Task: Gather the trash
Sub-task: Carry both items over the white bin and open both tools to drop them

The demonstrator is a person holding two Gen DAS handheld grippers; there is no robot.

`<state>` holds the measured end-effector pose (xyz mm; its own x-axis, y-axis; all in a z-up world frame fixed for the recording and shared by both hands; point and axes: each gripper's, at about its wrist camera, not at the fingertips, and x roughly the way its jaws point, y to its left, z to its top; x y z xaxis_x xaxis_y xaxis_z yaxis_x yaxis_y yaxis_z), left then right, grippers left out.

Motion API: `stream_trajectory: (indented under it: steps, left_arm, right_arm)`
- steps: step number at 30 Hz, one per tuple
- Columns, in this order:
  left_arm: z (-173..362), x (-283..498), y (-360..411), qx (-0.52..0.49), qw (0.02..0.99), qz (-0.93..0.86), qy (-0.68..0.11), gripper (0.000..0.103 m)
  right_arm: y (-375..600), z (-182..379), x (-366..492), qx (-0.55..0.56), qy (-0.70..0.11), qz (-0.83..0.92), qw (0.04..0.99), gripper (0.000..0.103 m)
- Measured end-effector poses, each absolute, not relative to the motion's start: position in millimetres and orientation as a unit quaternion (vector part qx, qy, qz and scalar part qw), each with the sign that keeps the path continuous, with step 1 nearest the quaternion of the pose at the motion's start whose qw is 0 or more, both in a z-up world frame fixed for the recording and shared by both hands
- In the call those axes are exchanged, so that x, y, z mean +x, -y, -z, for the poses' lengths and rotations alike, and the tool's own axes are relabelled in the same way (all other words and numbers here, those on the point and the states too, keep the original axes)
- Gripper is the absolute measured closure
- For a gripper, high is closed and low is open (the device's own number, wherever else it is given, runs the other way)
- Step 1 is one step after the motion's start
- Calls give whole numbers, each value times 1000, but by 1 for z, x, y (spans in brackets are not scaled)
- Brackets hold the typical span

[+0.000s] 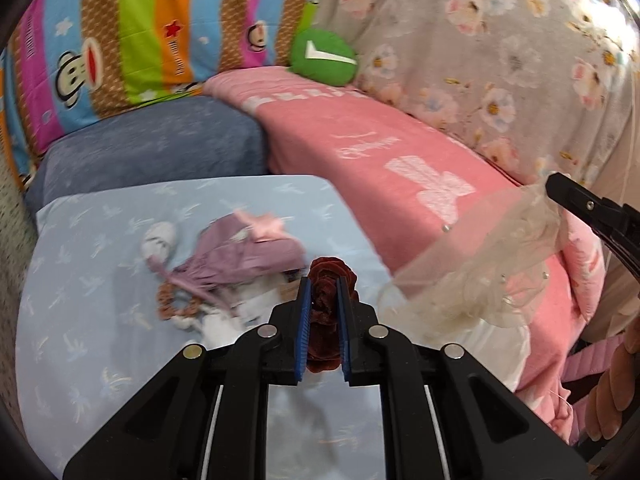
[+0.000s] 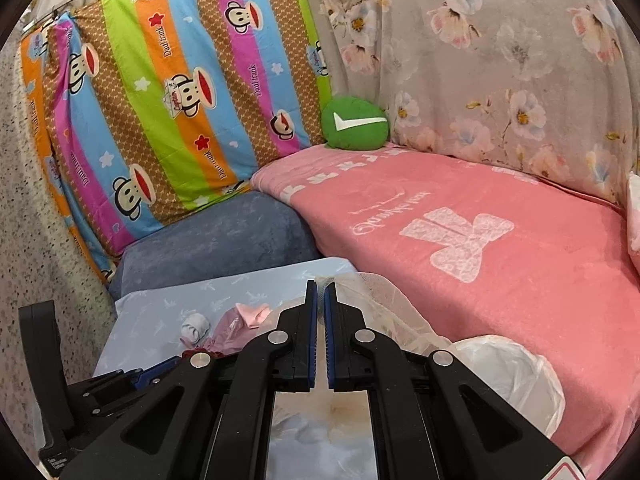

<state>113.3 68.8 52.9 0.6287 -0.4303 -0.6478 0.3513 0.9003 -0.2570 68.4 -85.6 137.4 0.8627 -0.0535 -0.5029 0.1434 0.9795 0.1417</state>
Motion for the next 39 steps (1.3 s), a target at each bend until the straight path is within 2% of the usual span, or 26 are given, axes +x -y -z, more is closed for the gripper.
stream_trajectory:
  steps: [7,18,29,34,37,38,39]
  left_arm:
    - [-66,106,-8,-27,892,271,-361,91]
    - [-60,90,82,12,860,347,-374,90]
    - [-50,84,138,42,844,371,-386,89]
    - [-46,85,149,47,839,376,-392,87]
    - [-44,88,152,46,839,373,-395,75]
    - [-43,88,152,46,840,369,-395,63]
    - [-43,88,152,46,843,362,-394,48]
  right_arm:
    - [143,-148,41,106,-240,100,960,100]
    - [227,-123,3,135,-250,175,943,100]
    - [268,-101,-9,153,-265,203,930,100]
    - [277,-94,-8,164,-271,205,926,95]
    - [279,-91,-8,166,-270,206,926,94]
    - [279,-91,-7,166,-270,206,926,92]
    - [279,-91,-7,166,-270,207,926,86]
